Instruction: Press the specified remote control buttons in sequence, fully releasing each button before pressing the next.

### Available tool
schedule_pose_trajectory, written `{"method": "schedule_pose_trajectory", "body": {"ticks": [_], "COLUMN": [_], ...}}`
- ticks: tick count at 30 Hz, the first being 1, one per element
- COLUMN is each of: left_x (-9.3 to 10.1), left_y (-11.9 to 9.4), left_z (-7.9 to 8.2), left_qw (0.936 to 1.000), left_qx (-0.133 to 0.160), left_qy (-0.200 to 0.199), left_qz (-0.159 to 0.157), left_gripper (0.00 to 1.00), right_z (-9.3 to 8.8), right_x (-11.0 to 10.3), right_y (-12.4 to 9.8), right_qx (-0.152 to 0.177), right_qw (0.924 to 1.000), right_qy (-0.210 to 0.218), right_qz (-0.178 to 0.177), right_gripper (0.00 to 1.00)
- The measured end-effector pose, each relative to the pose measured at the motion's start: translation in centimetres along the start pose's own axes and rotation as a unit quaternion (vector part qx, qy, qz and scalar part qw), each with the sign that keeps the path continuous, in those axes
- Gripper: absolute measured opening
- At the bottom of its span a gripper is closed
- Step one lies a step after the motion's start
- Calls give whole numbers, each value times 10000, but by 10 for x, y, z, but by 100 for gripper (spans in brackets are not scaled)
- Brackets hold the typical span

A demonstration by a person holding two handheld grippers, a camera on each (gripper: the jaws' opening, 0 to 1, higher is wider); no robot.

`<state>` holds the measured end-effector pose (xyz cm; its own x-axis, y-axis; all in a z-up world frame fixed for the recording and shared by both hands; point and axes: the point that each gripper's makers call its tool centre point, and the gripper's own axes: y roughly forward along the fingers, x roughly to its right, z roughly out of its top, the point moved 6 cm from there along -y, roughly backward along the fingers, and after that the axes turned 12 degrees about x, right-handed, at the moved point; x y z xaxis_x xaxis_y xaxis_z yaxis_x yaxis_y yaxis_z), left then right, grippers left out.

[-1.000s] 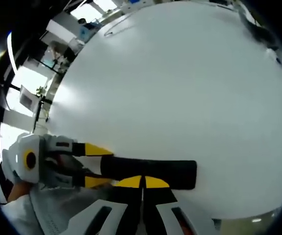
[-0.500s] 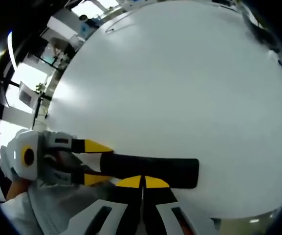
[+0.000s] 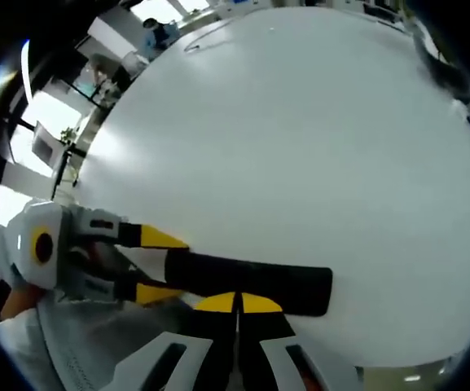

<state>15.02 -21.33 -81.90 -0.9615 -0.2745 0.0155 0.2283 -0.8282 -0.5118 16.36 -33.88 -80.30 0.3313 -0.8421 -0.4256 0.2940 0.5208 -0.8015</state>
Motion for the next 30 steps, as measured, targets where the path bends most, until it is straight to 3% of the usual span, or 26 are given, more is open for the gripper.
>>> {"method": "schedule_pose_trajectory", "body": {"ticks": [3,13,20,25,30], "left_x": [0,1,1,1,1], "left_y": [0,0,0,0,0], "left_z": [0,0,1,1,1], "left_qw": [10000,10000,10000,10000,10000], "left_qx": [1,-1,1,1,5], "left_qy": [2,20,27,31,28], "left_qz": [-1,-4,-6,-8,-5], "left_gripper": [24,24,24,24,24], "right_z": [0,0,-3,-3,-3], "right_x": [1,-1,-2,-5,-3], "right_y": [0,0,-1,-1,-1], "right_qx": [23,-31,-188,-199,-167], "right_qw": [9998,10000,9993,9998,9998], "right_qy": [189,22,292,72,130], "right_qz": [56,38,108,37,23], "right_gripper": [0,0,0,0,0]}}
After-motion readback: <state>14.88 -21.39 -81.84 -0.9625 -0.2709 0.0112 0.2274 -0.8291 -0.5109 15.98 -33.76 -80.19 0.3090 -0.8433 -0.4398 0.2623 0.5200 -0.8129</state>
